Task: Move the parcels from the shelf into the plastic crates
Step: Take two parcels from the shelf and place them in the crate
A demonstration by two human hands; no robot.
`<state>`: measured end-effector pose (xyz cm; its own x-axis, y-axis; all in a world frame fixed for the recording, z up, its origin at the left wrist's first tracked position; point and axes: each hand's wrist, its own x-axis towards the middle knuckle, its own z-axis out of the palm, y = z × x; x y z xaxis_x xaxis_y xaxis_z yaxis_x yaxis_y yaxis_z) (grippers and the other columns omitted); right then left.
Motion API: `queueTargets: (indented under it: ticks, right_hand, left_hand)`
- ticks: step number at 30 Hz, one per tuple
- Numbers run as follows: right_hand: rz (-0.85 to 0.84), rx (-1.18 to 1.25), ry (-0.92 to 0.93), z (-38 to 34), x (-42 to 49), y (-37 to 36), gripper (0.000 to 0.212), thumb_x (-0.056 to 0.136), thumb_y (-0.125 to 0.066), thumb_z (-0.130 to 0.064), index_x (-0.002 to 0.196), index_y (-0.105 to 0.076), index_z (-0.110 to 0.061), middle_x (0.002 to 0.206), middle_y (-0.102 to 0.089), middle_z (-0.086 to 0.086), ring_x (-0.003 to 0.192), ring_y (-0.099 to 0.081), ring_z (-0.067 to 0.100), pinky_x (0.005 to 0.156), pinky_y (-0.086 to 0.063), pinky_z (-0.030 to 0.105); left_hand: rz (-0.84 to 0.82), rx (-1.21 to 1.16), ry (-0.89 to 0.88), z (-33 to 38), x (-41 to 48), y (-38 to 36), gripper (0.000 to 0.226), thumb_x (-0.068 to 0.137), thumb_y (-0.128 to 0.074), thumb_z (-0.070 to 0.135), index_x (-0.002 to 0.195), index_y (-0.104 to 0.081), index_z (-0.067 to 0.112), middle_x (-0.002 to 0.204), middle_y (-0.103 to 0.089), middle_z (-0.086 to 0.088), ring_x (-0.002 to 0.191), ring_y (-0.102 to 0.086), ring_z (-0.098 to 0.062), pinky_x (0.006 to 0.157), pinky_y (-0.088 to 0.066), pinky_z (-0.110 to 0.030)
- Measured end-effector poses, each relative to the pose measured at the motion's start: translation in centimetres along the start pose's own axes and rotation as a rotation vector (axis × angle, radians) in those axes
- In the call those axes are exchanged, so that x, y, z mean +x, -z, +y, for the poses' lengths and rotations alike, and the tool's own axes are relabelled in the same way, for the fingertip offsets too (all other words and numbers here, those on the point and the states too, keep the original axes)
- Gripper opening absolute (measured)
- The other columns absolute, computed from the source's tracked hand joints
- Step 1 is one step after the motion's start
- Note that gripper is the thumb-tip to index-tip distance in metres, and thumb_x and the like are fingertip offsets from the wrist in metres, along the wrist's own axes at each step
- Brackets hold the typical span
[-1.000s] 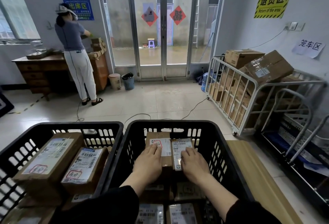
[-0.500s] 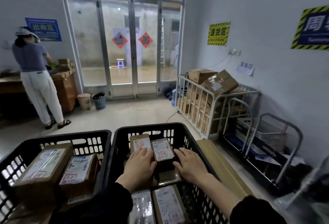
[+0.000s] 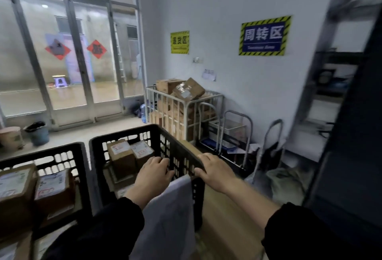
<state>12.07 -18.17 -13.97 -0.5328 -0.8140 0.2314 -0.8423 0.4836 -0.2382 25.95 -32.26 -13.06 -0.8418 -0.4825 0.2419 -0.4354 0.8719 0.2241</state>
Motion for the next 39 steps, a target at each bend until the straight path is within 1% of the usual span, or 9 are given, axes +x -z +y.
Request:
queueTargets:
  ticks: [5,9,12,18,21,25,30,33,39]
  right_hand:
    - [0.047,-0.086,-0.118,3.1,-7.2,5.0,0.051,0.095,-0.041,-0.042,0.135,-0.039,-0.009,0.139,-0.043,0.010,0.127,-0.041,0.028,0.104,-0.035,0.038]
    - [0.122,-0.105,-0.237,6.2,-13.0,9.2,0.046,0.094,-0.042,-0.042,0.128,-0.045,-0.011,0.131,-0.048,0.007,0.121,-0.045,0.025,0.097,-0.037,0.036]
    - [0.147,-0.131,-0.327,8.7,-17.7,11.9,0.048,0.095,-0.041,-0.041,0.132,-0.041,-0.010,0.137,-0.045,0.007,0.125,-0.042,0.024,0.102,-0.036,0.037]
    - [0.170,-0.173,-0.517,14.5,-28.7,16.5,0.052,0.097,-0.039,-0.041,0.137,-0.037,-0.007,0.145,-0.037,0.009,0.133,-0.035,0.025,0.108,-0.032,0.037]
    - [0.178,-0.213,-0.606,17.8,-34.3,18.7,0.050,0.097,-0.038,-0.043,0.132,-0.041,-0.008,0.140,-0.041,0.008,0.127,-0.040,0.024,0.104,-0.037,0.036]
    - [0.199,-0.225,-0.700,22.5,-41.9,22.2,0.053,0.097,-0.036,-0.045,0.137,-0.037,-0.011,0.142,-0.040,0.006,0.128,-0.039,0.022,0.102,-0.040,0.036]
    - [0.211,-0.212,-0.791,27.6,-51.0,25.5,0.056,0.097,-0.035,-0.045,0.143,-0.029,-0.013,0.145,-0.036,0.005,0.132,-0.035,0.021,0.103,-0.038,0.035]
    - [0.223,-0.187,-0.837,30.0,-55.9,27.0,0.057,0.098,-0.034,-0.045,0.145,-0.028,-0.014,0.148,-0.034,0.004,0.135,-0.033,0.019,0.105,-0.035,0.033]
    - [0.275,-0.188,-0.973,33.3,-63.2,29.1,0.052,0.097,-0.035,-0.046,0.139,-0.035,-0.017,0.140,-0.042,0.005,0.126,-0.043,0.022,0.098,-0.042,0.036]
  left_hand:
    - [-0.004,-0.043,-0.172,7.1,-1.4,-0.5,0.043,0.095,-0.043,0.035,0.133,-0.045,0.016,0.134,-0.049,-0.005,0.130,-0.038,-0.022,0.108,-0.030,-0.030]
    - [-0.022,-0.081,-0.272,13.4,-2.4,-0.9,0.046,0.096,-0.042,0.036,0.138,-0.040,0.016,0.138,-0.046,-0.004,0.131,-0.037,-0.022,0.107,-0.031,-0.031]
    - [-0.014,-0.121,-0.347,18.5,-3.5,-1.4,0.046,0.096,-0.043,0.036,0.137,-0.040,0.017,0.138,-0.045,-0.002,0.132,-0.035,-0.021,0.105,-0.033,-0.032]
    - [0.004,-0.193,-0.507,29.6,-6.4,-2.5,0.036,0.094,-0.047,0.029,0.125,-0.052,0.013,0.127,-0.054,-0.006,0.124,-0.042,-0.024,0.101,-0.033,-0.031]
    - [-0.012,-0.203,-0.552,35.4,-8.3,-3.1,0.039,0.093,-0.046,0.027,0.129,-0.050,0.013,0.130,-0.052,-0.007,0.127,-0.040,-0.025,0.103,-0.031,-0.032]
    - [-0.069,-0.180,-0.609,43.4,-11.0,-4.3,0.041,0.095,-0.043,0.032,0.132,-0.045,0.016,0.132,-0.049,-0.005,0.130,-0.037,-0.024,0.104,-0.031,-0.032]
    - [-0.121,-0.203,-0.622,52.7,-14.0,-6.0,0.041,0.095,-0.041,0.032,0.131,-0.045,0.014,0.135,-0.048,-0.005,0.131,-0.035,-0.024,0.105,-0.032,-0.032]
    - [-0.145,-0.227,-0.654,57.3,-15.8,-7.0,0.044,0.096,-0.038,0.033,0.137,-0.040,0.016,0.139,-0.044,-0.003,0.134,-0.032,-0.022,0.107,-0.032,-0.031]
    - [-0.210,-0.225,-0.737,64.7,-18.6,-8.4,0.047,0.097,-0.037,0.034,0.141,-0.033,0.018,0.146,-0.037,-0.002,0.138,-0.027,-0.021,0.110,-0.028,-0.031]
